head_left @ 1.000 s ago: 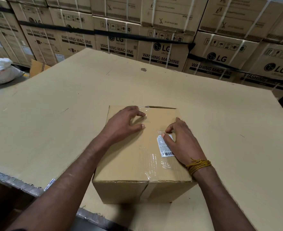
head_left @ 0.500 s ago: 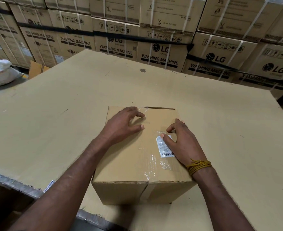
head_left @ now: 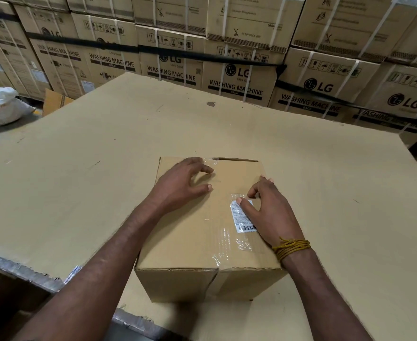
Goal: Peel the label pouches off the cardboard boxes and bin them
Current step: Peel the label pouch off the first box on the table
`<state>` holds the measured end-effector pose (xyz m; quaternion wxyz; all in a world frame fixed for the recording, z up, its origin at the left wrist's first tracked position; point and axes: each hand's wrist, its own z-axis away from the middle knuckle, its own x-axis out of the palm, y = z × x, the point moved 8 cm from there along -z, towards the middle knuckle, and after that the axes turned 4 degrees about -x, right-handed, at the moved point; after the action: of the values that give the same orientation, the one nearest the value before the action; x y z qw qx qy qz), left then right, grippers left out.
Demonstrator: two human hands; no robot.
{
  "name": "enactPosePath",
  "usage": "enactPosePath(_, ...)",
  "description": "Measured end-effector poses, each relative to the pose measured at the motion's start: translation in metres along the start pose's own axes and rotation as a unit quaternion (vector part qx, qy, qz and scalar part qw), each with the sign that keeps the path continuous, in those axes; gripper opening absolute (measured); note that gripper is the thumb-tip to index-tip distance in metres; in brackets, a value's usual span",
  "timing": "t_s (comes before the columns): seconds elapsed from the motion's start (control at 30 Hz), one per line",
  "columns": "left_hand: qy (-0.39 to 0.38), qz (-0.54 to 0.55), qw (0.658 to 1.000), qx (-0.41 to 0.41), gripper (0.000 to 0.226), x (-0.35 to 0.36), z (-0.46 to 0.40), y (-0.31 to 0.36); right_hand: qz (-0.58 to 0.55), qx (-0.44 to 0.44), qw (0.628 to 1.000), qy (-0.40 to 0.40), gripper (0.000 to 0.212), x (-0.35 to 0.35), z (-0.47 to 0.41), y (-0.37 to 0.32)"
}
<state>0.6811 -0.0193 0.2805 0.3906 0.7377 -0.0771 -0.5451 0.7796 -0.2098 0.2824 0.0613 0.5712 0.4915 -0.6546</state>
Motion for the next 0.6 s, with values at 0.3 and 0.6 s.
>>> enactPosePath(0.3,0.002,-0.005,1.0,0.0,0.041,0.0006,-0.0013,-0.0022,-0.017,-0.003,1.0,0.016,0.023,-0.0002,0.0017,-0.0007)
enactPosePath(0.6,0.003,-0.013,1.0,0.003,0.041,0.0001,-0.0009,-0.001,0.004,-0.035,0.999,0.023,0.018,0.0014,-0.0002,-0.0015)
